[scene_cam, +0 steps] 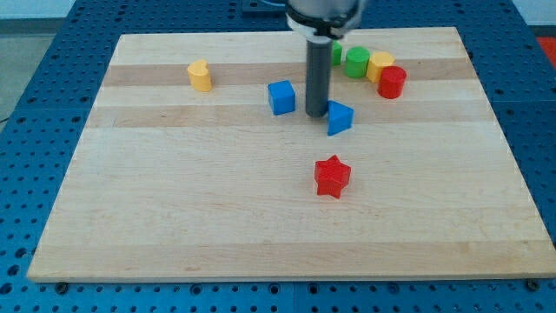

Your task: Push the yellow hexagon to the center

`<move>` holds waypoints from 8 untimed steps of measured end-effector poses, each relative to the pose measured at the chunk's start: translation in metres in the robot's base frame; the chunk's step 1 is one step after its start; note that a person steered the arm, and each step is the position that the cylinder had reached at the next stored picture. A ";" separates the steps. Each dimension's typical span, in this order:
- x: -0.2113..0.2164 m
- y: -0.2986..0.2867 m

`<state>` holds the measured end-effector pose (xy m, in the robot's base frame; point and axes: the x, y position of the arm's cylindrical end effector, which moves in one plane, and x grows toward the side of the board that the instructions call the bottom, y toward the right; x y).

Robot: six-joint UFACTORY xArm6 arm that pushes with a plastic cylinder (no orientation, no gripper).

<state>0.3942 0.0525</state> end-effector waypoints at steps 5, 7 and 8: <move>-0.125 0.129; -0.080 0.055; -0.080 0.078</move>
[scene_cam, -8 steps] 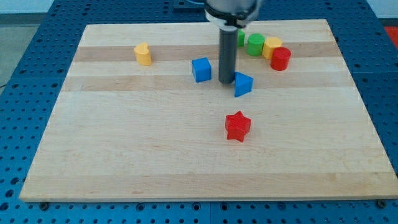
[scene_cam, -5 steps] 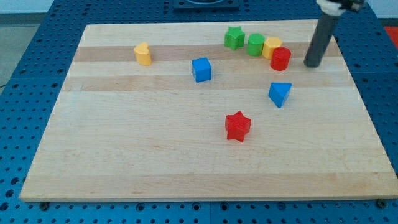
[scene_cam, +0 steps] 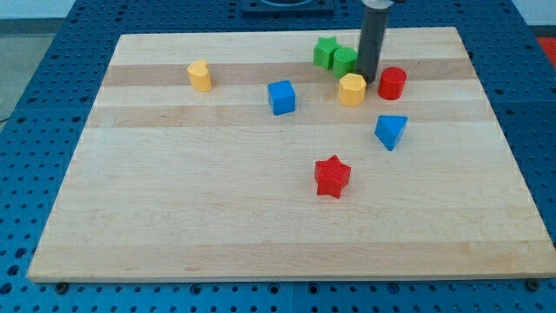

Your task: Push the yellow hexagon to the center

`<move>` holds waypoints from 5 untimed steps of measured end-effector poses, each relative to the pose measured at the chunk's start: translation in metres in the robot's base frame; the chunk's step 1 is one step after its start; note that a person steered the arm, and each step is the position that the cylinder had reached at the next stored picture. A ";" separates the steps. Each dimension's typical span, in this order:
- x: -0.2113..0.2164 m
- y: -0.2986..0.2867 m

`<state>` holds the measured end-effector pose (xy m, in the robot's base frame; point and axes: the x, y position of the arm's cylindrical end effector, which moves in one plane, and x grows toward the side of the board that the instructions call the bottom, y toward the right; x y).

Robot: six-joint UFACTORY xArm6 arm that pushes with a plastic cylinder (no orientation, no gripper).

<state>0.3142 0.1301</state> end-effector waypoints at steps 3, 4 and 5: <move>0.017 -0.076; 0.017 -0.098; 0.017 -0.075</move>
<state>0.3308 0.0555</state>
